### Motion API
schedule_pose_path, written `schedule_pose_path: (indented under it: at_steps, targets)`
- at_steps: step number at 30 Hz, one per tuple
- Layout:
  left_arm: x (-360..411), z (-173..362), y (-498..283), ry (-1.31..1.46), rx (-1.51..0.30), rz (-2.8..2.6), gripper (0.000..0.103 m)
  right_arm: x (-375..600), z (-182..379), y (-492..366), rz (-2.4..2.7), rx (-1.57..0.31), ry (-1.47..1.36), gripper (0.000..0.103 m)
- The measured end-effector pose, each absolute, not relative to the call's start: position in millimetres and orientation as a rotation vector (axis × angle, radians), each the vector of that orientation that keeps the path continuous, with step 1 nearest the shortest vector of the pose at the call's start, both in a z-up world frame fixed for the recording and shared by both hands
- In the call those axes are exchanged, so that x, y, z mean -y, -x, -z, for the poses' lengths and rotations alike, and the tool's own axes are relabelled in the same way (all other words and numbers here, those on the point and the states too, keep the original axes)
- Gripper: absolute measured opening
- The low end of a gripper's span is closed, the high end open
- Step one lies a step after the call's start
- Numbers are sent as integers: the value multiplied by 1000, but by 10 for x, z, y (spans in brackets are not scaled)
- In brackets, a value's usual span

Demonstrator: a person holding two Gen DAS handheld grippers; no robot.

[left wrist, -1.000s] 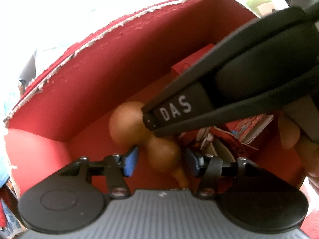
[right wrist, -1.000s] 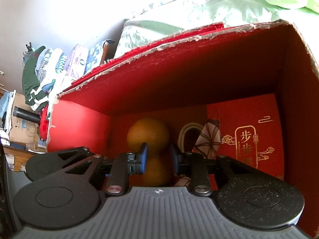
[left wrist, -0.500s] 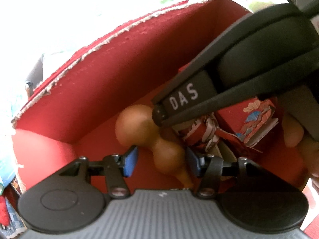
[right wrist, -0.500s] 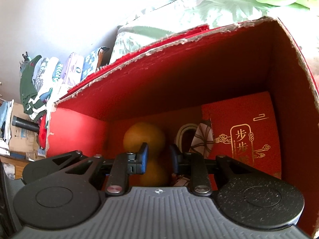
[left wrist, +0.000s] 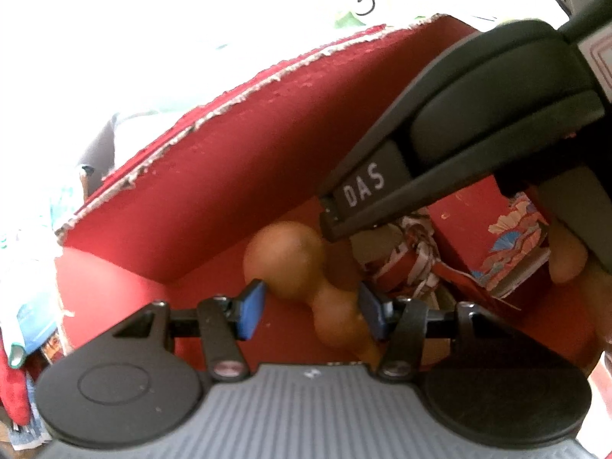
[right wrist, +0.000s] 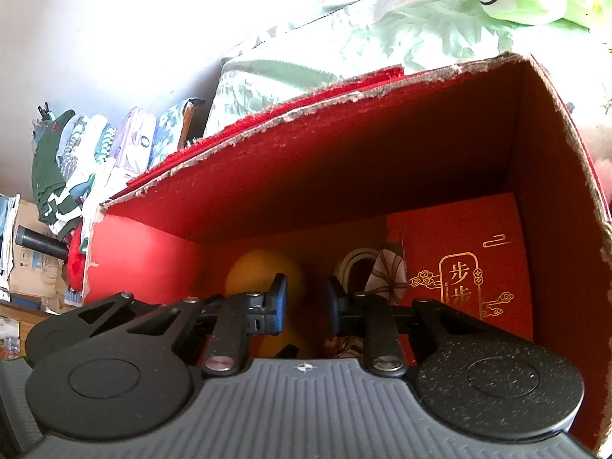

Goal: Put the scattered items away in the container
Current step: 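Open the right gripper to release the gourd toy inside the box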

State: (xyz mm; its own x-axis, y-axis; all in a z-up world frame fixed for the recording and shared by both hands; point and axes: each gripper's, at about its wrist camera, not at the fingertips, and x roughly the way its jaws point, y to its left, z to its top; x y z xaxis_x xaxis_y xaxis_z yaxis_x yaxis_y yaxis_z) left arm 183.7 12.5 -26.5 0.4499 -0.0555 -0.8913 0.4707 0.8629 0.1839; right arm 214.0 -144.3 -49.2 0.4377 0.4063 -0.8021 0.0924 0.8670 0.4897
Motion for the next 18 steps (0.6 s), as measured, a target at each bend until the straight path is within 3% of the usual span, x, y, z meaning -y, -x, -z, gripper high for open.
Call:
schedule_pose_path:
  at_steps: [18]
  targets:
    - [-259,134,-1795,-410,-1017,283,57,1485,473,-2075,-180,-1081,-504,20]
